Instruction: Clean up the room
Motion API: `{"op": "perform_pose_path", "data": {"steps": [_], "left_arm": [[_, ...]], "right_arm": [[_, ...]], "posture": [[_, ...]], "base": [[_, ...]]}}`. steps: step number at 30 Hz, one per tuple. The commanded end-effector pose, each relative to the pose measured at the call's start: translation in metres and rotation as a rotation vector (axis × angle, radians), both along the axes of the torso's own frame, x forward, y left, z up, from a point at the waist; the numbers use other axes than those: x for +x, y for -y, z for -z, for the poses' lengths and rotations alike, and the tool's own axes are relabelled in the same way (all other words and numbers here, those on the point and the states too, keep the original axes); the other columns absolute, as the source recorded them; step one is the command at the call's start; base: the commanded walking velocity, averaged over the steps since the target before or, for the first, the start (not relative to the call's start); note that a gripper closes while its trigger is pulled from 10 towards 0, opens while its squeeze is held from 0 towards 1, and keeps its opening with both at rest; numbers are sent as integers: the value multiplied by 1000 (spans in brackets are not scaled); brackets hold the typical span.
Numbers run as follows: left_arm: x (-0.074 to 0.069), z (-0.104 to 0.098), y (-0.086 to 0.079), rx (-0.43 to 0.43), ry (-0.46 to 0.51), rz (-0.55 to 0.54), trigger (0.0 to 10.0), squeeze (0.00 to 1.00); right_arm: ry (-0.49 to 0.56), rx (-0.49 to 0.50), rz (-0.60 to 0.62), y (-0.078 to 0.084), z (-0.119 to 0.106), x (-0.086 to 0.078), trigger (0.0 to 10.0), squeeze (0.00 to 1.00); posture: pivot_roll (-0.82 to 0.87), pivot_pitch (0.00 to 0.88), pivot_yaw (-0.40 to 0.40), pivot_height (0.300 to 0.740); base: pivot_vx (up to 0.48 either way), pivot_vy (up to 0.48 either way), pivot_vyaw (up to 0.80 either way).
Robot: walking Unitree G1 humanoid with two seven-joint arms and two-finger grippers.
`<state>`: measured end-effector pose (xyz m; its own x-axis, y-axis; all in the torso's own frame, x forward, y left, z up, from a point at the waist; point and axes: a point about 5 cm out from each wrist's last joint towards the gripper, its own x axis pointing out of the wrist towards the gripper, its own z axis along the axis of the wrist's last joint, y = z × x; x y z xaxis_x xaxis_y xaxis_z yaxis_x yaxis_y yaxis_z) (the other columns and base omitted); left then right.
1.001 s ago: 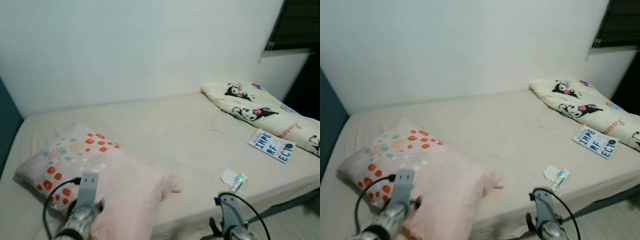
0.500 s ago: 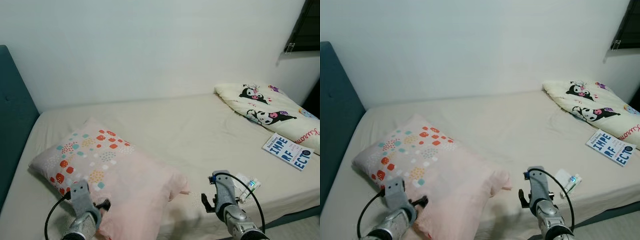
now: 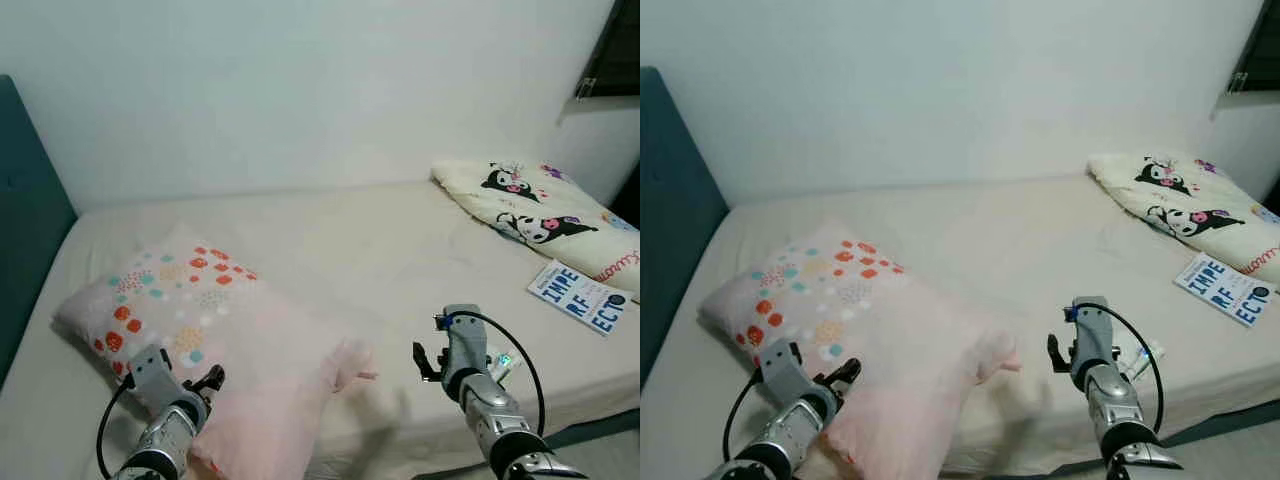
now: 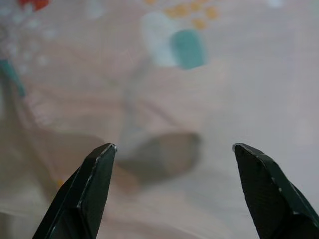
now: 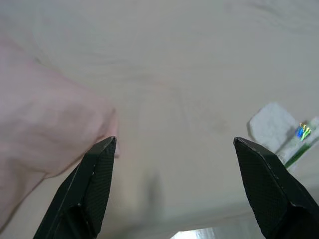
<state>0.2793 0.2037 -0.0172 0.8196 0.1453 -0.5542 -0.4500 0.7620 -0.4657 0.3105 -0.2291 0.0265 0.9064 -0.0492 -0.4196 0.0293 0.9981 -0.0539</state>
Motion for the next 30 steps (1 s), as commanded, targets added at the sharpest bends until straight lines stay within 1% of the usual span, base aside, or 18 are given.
{"op": "perform_pose_path", "data": {"steps": [1,4,6,7,8,9,12,15,16,18,19,20,22,24,25,28,29,30], "left_arm": [[1,-4,-13,12,1,-64,10000,0],[3,-5,-14,12,8,-70,10000,0],[10,-13,-16,-40,67,-102,10000,0],[10,-13,-16,-40,67,-102,10000,0],[16,-20,-16,-104,127,-134,10000,0],[20,-23,-15,-127,155,-133,10000,0],[25,-28,-13,-141,185,-119,10000,0],[27,-30,-11,-145,191,-112,10000,0],[28,-31,-10,-169,199,-112,10000,0],[32,-34,0,-287,256,-103,10000,0],[35,-36,7,-339,296,-74,10000,0],[35,-36,7,-339,296,-74,10000,0],[39,-40,18,-392,345,-20,10000,0],[40,-41,27,-418,368,21,10000,0],[40,-41,27,-418,368,21,10000,0],[41,-41,42,-434,372,77,10000,0],[41,-41,42,-434,372,77,10000,0],[42,-42,48,-439,373,100,10000,0]], "right_arm": [[49,30,-8,-2,-7,5,10000,0],[61,32,-9,-2,-9,6,10000,0],[113,52,-16,-3,-16,9,10000,0],[113,52,-16,-3,-16,9,10000,0],[149,67,-23,-3,-21,12,10000,0],[154,64,-22,-2,-22,12,10000,0],[163,61,-19,-1,-24,14,10000,0],[171,60,-17,0,-27,15,10000,0],[176,59,-15,1,-28,15,10000,0],[181,57,-8,4,-29,15,10000,0],[174,51,-3,5,-28,14,10000,0],[174,51,-3,5,-28,14,10000,0],[162,45,1,6,-25,12,10000,0],[156,44,0,6,-23,10,10000,0],[156,44,0,6,-23,10,10000,0],[163,47,2,6,-24,10,10000,0],[163,47,2,6,-24,10,10000,0],[168,48,4,6,-25,10,10000,0]], "posture": [[-168,0,-12,615],[-168,0,-12,605],[-174,0,-13,595],[-174,0,-13,595],[-174,0,-13,595],[-174,0,-13,595],[-185,0,-11,595],[-190,0,-9,595],[-195,0,-7,595],[-195,0,-7,595],[-204,0,-8,595],[-204,0,-8,595],[-204,0,-8,595],[-206,0,-11,595],[-206,0,-11,595],[-220,0,-6,595],[-220,0,-6,595],[-225,0,-4,595]], "base": [[0,0,0],[0,0,0],[0,0,0],[0,0,0],[0,0,0],[0,0,0],[0,0,0],[0,0,0],[0,0,0],[0,0,0],[0,0,0],[0,0,0],[0,0,0],[0,0,0],[0,0,0],[0,0,0],[0,0,0],[0,0,0]]}}
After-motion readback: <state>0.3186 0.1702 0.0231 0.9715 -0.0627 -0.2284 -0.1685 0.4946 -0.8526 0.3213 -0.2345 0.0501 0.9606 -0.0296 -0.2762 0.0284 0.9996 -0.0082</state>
